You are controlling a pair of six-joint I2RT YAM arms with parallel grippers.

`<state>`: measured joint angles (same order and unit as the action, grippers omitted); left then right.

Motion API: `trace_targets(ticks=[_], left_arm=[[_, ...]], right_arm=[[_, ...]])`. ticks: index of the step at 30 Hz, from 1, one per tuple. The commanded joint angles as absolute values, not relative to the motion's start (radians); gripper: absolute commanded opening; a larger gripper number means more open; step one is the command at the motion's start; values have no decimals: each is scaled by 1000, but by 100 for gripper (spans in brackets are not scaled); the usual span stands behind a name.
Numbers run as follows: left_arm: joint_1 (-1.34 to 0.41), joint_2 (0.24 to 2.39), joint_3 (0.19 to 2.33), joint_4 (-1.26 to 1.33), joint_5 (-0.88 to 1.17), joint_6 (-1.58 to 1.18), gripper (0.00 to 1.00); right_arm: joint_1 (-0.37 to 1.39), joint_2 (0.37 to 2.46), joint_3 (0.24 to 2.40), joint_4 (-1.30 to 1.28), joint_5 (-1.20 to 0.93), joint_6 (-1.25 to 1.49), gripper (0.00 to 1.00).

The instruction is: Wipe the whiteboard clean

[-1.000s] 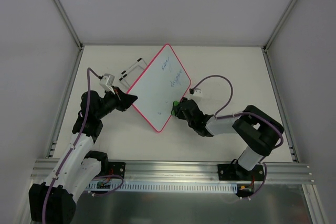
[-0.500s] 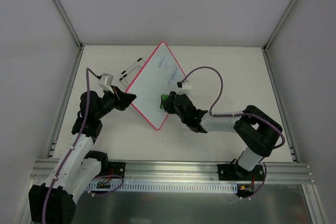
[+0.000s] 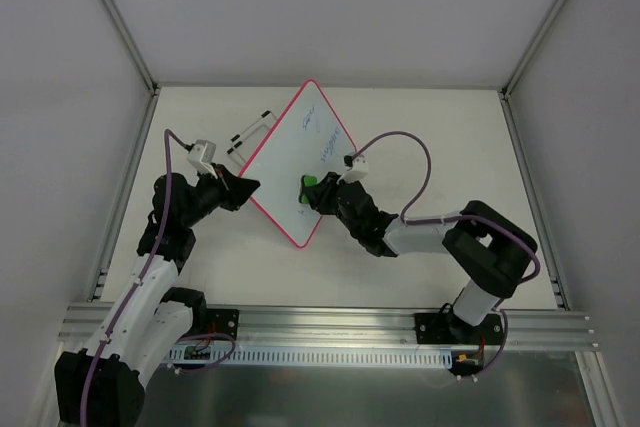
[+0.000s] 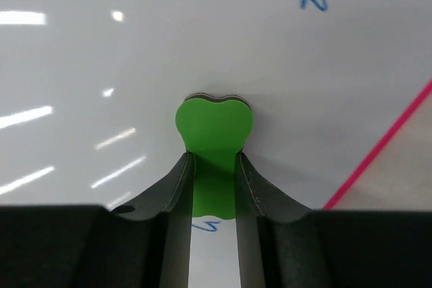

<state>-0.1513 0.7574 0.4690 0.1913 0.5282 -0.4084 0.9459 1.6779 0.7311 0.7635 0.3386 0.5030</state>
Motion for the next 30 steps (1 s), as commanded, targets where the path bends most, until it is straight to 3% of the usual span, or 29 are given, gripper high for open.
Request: trace_targets(ticks=[1,20,30], left_arm=[[-193,767,445,69,704,-311,0],[-196,784,449,69,716,-311,0],[-196,752,437,64,741,-342,0]], right_arm=[[917,1739,637,796,351,577,0],[1155,1703,761,838,290,571,0],[1020,1617,677,838,315,486,0]])
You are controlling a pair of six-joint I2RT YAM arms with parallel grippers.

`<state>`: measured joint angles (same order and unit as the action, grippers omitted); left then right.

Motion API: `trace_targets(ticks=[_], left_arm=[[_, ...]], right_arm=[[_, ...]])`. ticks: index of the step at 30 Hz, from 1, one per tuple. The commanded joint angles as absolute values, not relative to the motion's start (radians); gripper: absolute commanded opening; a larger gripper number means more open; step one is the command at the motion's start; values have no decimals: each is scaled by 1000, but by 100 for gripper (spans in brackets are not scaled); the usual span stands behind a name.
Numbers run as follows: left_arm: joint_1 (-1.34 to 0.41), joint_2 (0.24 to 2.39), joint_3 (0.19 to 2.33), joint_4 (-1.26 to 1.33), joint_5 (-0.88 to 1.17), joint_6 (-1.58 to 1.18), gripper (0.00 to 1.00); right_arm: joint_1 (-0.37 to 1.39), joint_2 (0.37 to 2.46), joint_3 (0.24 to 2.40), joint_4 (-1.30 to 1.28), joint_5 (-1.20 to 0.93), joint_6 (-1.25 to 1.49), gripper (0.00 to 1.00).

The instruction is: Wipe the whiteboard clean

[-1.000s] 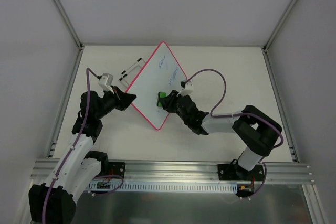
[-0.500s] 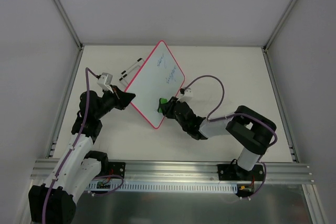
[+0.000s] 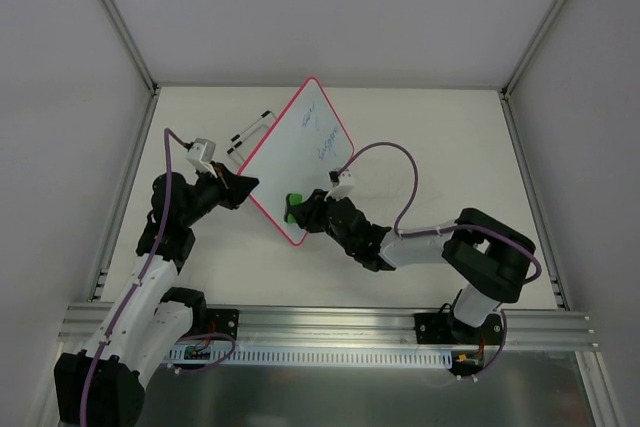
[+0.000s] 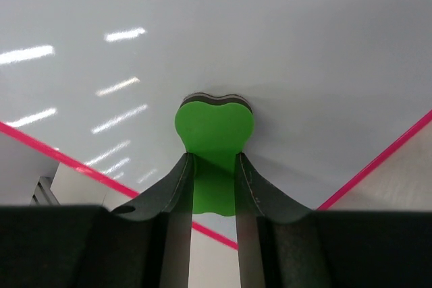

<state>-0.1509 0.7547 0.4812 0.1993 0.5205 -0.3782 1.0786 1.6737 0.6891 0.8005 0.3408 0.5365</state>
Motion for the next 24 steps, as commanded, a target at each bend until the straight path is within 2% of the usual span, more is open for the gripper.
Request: trace_targets(ticks=[1,5,16,20,24], left_arm=[[-196,747,436,64,747,-348,0],[-196,736,430,61,773,-367,0],[-198,733,429,34,788,-365,0],[-198,718,434,15,773,-353,0],[-198,707,437,5,758,-341,0]], right_arm=[[1003,1609,676,838,304,468,0],[921,1583,738,790,235,384,0],[816,1675,1159,525,172,218,0],[755,1706,1206,457,193,265,0],[690,1689,1136,419,230,311,0]])
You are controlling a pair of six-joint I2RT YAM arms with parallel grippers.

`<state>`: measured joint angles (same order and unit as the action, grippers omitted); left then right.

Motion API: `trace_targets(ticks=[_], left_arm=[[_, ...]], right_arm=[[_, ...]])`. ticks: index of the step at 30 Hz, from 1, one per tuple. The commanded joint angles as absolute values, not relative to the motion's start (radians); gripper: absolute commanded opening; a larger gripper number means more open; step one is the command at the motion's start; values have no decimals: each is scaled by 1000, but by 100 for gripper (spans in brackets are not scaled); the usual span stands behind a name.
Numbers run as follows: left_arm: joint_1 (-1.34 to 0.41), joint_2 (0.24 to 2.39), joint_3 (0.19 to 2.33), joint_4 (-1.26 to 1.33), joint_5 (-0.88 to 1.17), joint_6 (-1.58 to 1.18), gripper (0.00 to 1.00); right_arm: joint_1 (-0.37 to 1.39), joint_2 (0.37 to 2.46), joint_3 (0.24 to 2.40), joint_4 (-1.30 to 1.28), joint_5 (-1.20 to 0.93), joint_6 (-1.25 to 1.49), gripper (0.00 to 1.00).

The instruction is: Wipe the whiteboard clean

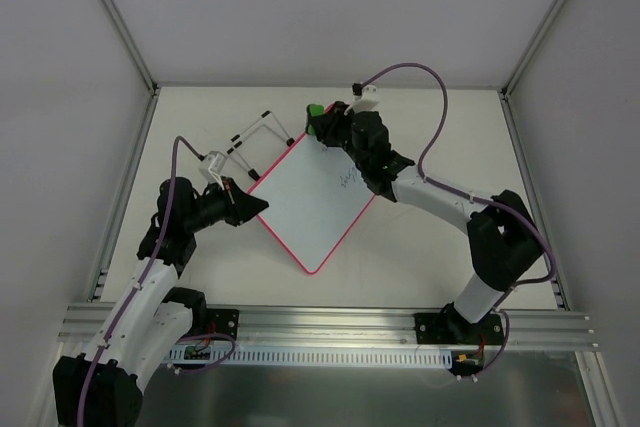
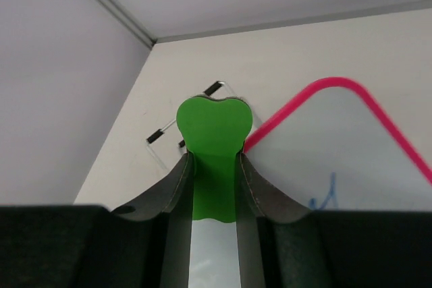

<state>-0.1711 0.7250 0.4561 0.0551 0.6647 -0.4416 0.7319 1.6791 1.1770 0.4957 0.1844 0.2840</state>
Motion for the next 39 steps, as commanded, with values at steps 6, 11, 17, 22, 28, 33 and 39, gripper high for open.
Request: trace_targets(ticks=[6,11,17,22,28,33,39], left_arm=[[-198,709,446,-23,736,-324,0],[-198,713,454,-31,730,-304,0],[-198,733,466,-34,745,-285,0],[-198,732,480,-38,752,-272,0],[-198,729,486,-46,759,-262,0],[-198,716,486,-54,753,-258,0],[-198,703,485,-60,756,-250,0]], right_arm=[[643,1629,942,417,279,382,0],[637,1592,868,391,247,342,0],[676,1598,932,367,169,252,0],[758,1634,1100,284,137,204,0],[810,1670,1212,245,140,201,0],[741,1667,1200,216,193,212,0],[625,1681,1195,158,190,224,0]])
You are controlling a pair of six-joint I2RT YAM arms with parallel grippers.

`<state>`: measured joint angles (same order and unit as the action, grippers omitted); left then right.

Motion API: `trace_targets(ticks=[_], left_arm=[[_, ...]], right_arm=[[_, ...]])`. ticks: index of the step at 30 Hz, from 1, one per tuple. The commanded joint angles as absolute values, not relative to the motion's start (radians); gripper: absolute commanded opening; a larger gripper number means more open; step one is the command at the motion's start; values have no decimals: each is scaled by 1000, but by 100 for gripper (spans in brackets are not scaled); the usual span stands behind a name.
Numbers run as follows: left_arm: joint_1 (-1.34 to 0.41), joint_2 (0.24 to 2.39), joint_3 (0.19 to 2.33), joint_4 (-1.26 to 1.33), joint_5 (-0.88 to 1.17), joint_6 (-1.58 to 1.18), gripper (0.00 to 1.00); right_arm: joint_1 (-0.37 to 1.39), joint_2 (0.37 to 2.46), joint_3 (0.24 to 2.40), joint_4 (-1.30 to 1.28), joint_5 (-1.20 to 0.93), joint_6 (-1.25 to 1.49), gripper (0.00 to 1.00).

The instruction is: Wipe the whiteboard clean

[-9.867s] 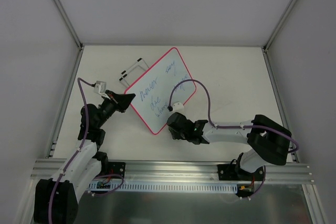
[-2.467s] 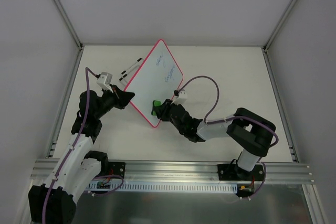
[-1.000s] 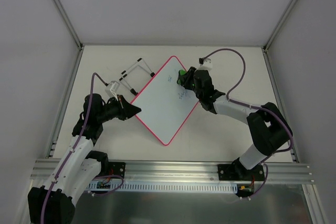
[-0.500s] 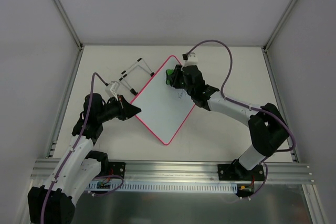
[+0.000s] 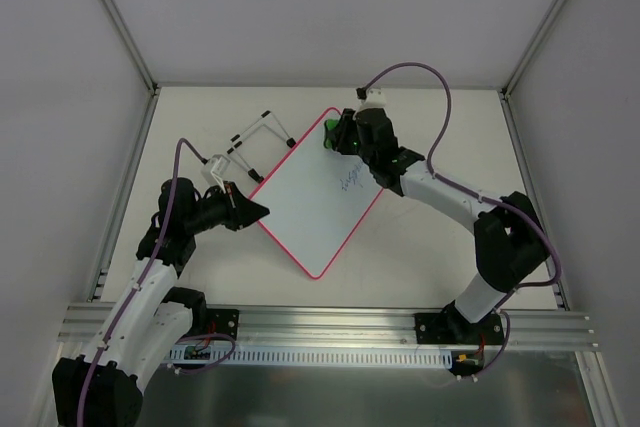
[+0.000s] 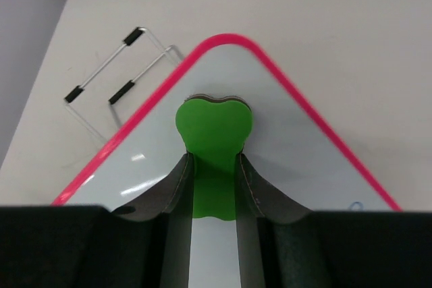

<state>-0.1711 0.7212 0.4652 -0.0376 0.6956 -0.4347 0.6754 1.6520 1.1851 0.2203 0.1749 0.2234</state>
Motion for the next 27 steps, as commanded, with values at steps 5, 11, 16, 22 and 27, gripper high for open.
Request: trace_targets(ticks=[5,11,16,22,27], left_arm=[[-198,696,483,-64,750,-249,0],[-198,707,491,-66,747,-239,0],[-198,723,503,-64,755,-233,0],[-198,718,505,-69,755,-232,0],[-198,700,502,-72,753,-233,0]], right_arm=[[588,1697,1203,103,164,215,0],[627,1669,1189,107,98,232,0],[718,1680,1236,104,42,195,0],[712,1690,1305,52,81,160,0],[637,1716,1351,12,80,163,0]])
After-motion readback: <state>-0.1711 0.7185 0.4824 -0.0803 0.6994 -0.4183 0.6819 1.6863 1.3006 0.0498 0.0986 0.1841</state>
